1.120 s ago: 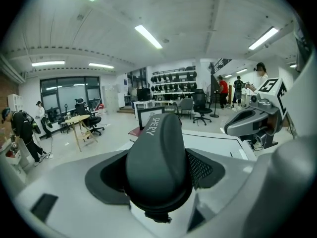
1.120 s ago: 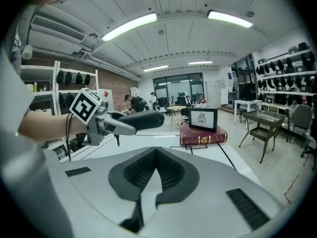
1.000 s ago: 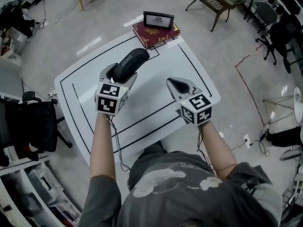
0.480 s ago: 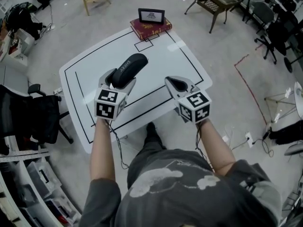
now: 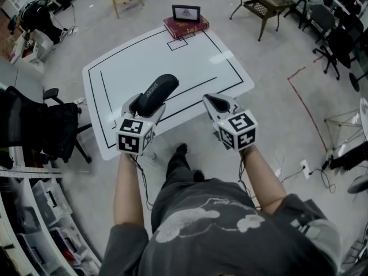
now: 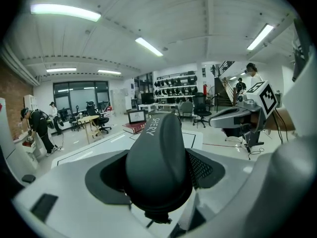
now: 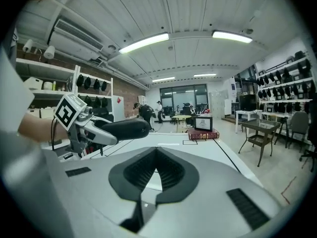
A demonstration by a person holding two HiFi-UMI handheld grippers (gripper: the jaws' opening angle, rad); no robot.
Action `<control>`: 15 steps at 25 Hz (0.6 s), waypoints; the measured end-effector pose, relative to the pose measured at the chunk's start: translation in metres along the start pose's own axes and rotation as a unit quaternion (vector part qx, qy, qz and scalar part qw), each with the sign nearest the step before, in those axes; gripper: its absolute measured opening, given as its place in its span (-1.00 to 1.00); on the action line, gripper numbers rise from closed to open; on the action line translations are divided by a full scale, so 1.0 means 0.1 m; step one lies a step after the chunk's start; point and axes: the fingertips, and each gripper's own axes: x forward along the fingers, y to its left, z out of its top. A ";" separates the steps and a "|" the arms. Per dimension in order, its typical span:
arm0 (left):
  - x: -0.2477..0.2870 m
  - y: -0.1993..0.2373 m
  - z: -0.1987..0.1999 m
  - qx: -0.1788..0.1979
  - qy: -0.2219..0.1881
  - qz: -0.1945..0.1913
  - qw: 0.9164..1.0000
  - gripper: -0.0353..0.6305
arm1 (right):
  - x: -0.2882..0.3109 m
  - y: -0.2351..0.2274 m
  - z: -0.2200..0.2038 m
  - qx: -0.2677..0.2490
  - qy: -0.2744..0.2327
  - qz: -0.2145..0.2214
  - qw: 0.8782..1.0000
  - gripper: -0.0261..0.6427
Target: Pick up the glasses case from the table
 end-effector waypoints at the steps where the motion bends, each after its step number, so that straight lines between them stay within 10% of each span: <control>1: -0.07 -0.05 -0.05 -0.004 0.000 0.002 1.000 0.12 | -0.04 0.05 -0.02 -0.004 0.002 0.002 1.000 -0.92; 15: -0.74 -0.15 -0.47 -0.046 -0.013 0.007 0.999 0.12 | -0.26 0.55 -0.15 -0.032 0.014 0.007 0.999 -0.92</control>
